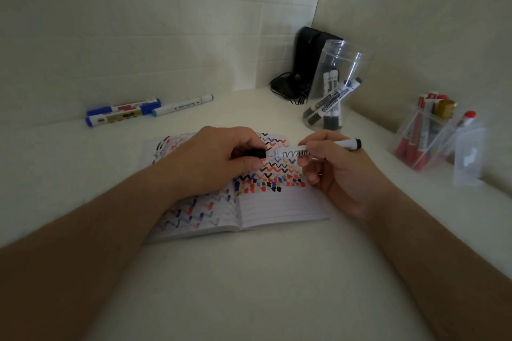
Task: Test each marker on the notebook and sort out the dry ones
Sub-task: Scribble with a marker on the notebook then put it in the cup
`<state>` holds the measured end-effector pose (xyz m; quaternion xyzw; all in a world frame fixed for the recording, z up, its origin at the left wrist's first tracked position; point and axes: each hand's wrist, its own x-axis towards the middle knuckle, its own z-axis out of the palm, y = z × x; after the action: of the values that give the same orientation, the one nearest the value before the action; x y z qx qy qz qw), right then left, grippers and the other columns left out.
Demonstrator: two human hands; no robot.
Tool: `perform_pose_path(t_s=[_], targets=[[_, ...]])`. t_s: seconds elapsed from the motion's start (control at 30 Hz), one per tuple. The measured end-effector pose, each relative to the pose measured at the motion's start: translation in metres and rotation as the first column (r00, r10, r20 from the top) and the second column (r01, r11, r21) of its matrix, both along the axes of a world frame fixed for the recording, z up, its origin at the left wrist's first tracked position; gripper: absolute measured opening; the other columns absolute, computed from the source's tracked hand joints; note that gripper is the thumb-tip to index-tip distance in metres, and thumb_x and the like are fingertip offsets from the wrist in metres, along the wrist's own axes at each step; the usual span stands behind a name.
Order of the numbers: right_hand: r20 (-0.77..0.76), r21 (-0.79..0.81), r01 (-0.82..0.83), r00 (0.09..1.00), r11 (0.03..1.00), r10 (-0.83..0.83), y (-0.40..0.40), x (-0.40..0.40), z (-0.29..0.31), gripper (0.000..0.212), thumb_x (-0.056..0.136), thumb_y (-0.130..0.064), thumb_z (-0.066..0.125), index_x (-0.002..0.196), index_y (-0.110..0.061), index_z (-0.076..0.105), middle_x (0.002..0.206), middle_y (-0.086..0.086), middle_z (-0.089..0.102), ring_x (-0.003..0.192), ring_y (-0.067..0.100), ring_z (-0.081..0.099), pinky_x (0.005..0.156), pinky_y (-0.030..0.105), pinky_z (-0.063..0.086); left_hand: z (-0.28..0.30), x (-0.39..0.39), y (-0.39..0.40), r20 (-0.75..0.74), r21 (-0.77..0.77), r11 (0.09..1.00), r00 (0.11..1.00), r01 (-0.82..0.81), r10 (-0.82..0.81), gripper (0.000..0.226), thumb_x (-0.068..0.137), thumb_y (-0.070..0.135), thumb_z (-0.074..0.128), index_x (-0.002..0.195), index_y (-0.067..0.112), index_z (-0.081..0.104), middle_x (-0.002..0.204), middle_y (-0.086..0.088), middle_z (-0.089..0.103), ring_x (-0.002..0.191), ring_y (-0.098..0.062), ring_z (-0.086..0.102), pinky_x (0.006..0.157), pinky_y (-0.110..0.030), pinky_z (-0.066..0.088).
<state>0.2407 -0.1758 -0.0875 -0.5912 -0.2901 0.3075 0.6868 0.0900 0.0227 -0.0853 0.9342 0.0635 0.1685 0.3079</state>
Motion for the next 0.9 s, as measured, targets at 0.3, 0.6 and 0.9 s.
perform_pose_path(t_s=[0.3, 0.6, 0.9], targets=[[0.018, 0.014, -0.099, 0.995, 0.995, 0.099, -0.003, 0.000, -0.001, 0.035, 0.091, -0.045, 0.065, 0.099, -0.015, 0.081, 0.090, 0.013, 0.076, 0.064, 0.019, 0.051, 0.062, 0.030, 0.041, 0.004, -0.001, -0.004, 0.067, 0.035, 0.999, 0.998, -0.008, 0.006, 0.029, 0.098, 0.042, 0.062, 0.127, 0.040, 0.068, 0.110, 0.027, 0.070, 0.100, 0.013, 0.062, 0.083, -0.003, 0.044], [-0.111, 0.031, -0.001, 0.994, 1.000, 0.004, 0.004, -0.001, 0.001, 0.048, 0.103, -0.026, 0.035, 0.088, -0.013, 0.079, 0.075, 0.013, 0.072, 0.058, 0.020, 0.044, 0.059, 0.031, 0.035, 0.006, 0.001, -0.014, 0.135, 0.081, 0.996, 0.991, -0.036, 0.025, 0.032, 0.103, 0.035, 0.055, 0.133, 0.032, 0.067, 0.120, 0.018, 0.071, 0.107, 0.005, 0.059, 0.087, 0.003, 0.037], [-0.350, 0.055, 0.017, 0.937, 0.998, 0.004, 0.005, -0.005, 0.005, 0.054, 0.103, -0.029, 0.034, 0.079, -0.018, 0.081, 0.073, 0.008, 0.073, 0.056, 0.019, 0.047, 0.055, 0.029, 0.032, 0.011, 0.012, -0.031, 0.359, 0.353, 0.921, 0.933, -0.164, 0.029, 0.041, 0.100, 0.034, 0.045, 0.120, 0.014, 0.075, 0.090, -0.007, 0.077, 0.080, -0.027, 0.070, 0.076, -0.033, 0.050]])
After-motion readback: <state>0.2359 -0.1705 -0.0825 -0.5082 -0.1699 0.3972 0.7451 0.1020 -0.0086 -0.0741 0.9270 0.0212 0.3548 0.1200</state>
